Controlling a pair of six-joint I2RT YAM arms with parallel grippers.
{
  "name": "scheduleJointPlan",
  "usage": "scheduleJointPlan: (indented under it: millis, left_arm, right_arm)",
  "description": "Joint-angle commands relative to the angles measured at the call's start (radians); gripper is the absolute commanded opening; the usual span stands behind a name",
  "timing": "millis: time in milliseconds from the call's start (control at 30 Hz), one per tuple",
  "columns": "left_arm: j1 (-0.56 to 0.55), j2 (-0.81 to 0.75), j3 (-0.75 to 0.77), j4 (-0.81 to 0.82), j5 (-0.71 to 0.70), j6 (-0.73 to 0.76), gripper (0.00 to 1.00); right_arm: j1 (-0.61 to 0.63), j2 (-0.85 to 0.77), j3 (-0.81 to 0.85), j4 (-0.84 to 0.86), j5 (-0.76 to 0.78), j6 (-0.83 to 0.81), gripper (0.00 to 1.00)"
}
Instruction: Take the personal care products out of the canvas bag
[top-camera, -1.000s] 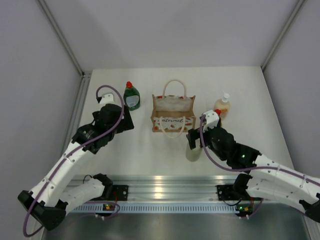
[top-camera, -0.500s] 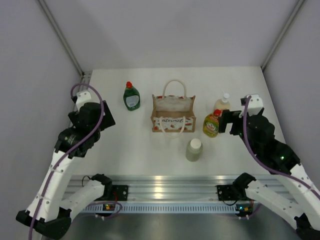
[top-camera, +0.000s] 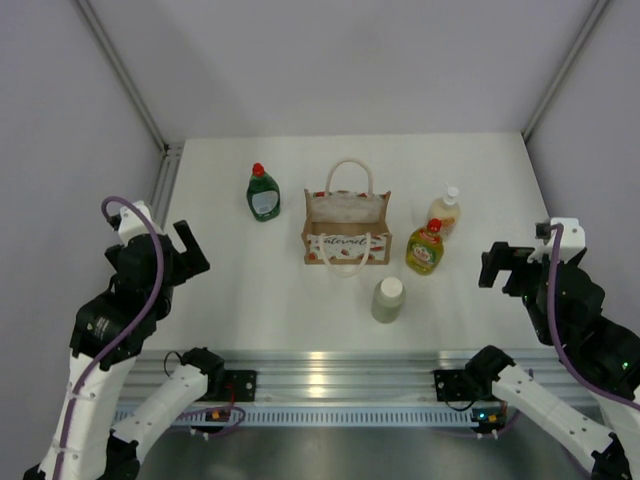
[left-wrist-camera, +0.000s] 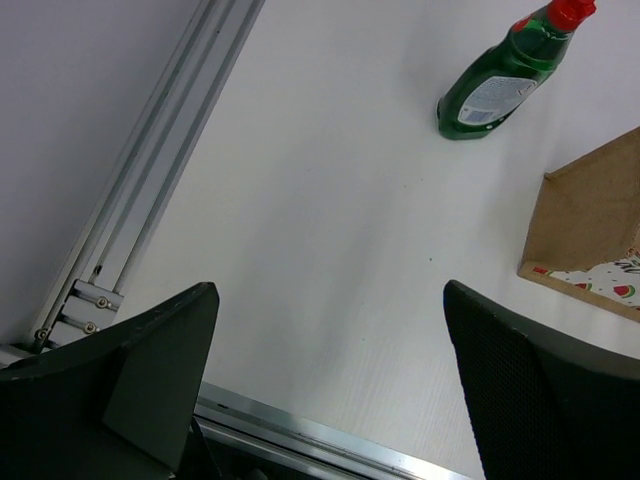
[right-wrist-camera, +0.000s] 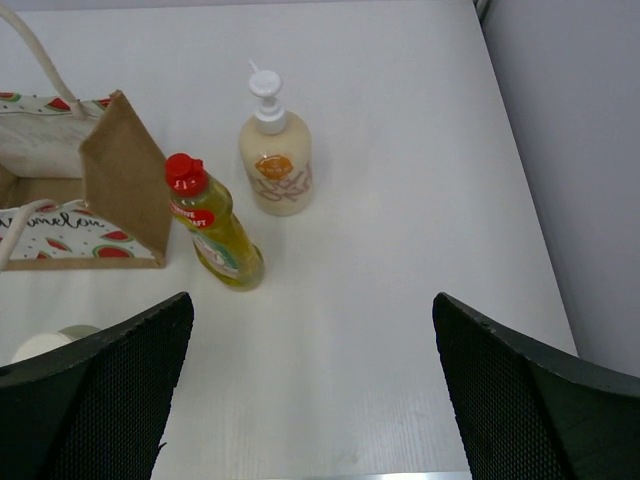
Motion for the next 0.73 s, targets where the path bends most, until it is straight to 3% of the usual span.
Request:
scheduleJointPlan:
  millis: [0, 700]
  left_arm:
    - [0.004, -0.008, -0.004, -0.018, 0.014, 0.011, 0.98]
    - [0.003, -0.026, -0.031, -0.01, -0.004, -0.03, 0.98]
  right_arm:
    - [-0.01, -0.002, 0.026, -0.061, 0.052, 0.02, 0.99]
    - [-0.01, 0.007, 0.009, -0.055, 0.096, 0.065, 0.99]
